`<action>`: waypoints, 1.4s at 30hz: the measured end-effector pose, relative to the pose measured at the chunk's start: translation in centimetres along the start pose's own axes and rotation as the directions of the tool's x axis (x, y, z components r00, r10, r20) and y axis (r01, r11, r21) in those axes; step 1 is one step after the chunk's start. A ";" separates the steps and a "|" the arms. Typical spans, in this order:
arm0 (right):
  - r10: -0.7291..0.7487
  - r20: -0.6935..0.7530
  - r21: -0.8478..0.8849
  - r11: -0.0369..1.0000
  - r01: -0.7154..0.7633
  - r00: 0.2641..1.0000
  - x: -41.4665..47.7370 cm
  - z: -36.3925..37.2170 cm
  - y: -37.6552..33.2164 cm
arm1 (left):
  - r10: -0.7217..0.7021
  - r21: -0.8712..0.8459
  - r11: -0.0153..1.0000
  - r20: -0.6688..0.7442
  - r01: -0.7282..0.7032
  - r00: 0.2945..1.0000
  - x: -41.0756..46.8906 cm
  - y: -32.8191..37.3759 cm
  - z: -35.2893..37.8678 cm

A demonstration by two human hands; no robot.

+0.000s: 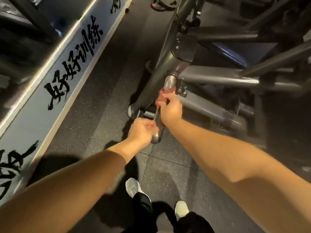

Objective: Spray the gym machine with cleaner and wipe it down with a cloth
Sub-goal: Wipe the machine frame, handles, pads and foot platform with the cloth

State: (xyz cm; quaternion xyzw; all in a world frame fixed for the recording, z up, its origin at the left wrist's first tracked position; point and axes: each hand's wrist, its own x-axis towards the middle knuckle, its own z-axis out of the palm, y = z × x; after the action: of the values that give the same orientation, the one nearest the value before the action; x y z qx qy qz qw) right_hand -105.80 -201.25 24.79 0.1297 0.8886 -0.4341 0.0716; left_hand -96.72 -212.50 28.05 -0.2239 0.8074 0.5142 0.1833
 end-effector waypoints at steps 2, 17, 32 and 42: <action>0.021 0.017 0.157 0.987 -0.023 1.000 -5.0 0.1 0.2 | 0.052 -0.047 0.998 0.114 -0.047 0.992 -0.3 -0.7 -1.2; 0.302 0.054 0.346 0.889 -0.301 0.952 -7.2 -2.2 0.0 | -0.008 0.010 1.000 0.215 0.006 0.977 0.1 -3.5 -2.6; 0.240 0.127 0.156 0.953 -0.258 0.962 -7.4 -2.3 -1.8 | -0.040 -0.121 0.991 0.197 0.065 0.980 -0.2 -5.3 -2.1; 0.399 0.151 0.325 0.844 -0.427 0.904 -13.8 -1.2 2.0 | -0.118 -0.224 0.959 0.244 0.174 0.963 -0.4 -5.6 -2.2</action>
State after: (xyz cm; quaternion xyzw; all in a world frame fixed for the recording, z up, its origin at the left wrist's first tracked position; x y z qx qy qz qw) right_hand -92.08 -201.42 27.35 0.3116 0.7445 -0.5644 0.1734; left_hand -93.43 -216.56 24.96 -0.2435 0.6928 0.6167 0.2835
